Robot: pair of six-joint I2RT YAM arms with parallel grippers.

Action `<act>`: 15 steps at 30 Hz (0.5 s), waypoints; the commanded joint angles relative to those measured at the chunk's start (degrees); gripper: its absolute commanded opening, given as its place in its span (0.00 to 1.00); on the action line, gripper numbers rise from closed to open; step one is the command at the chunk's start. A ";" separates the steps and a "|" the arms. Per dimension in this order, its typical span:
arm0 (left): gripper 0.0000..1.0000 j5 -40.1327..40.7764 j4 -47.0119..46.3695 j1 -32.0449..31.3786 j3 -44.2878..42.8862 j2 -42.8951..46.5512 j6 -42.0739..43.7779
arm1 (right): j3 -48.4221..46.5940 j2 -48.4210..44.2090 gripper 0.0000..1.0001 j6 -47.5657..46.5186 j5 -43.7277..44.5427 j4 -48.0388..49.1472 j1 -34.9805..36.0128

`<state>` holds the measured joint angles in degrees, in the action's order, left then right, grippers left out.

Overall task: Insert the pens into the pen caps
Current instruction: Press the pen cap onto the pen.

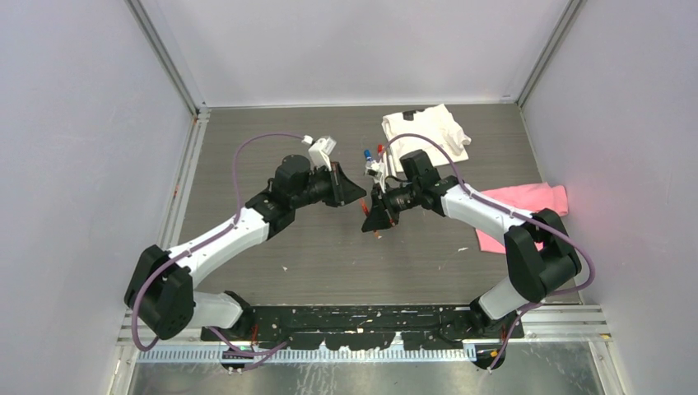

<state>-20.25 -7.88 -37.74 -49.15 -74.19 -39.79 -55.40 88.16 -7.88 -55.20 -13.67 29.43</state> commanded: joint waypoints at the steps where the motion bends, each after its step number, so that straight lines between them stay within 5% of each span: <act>1: 0.01 -16.15 10.47 -4.89 -2.35 -3.12 -0.45 | -2.42 -0.06 0.20 -2.15 6.64 12.60 -1.97; 15: 0.01 -8.05 18.24 -5.74 -5.26 -6.47 11.81 | 3.68 4.36 0.27 -9.93 19.75 25.37 1.84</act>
<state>-20.45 2.90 -38.98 -54.33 -80.36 -29.67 -50.50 91.46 -16.53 -45.52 -5.28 31.09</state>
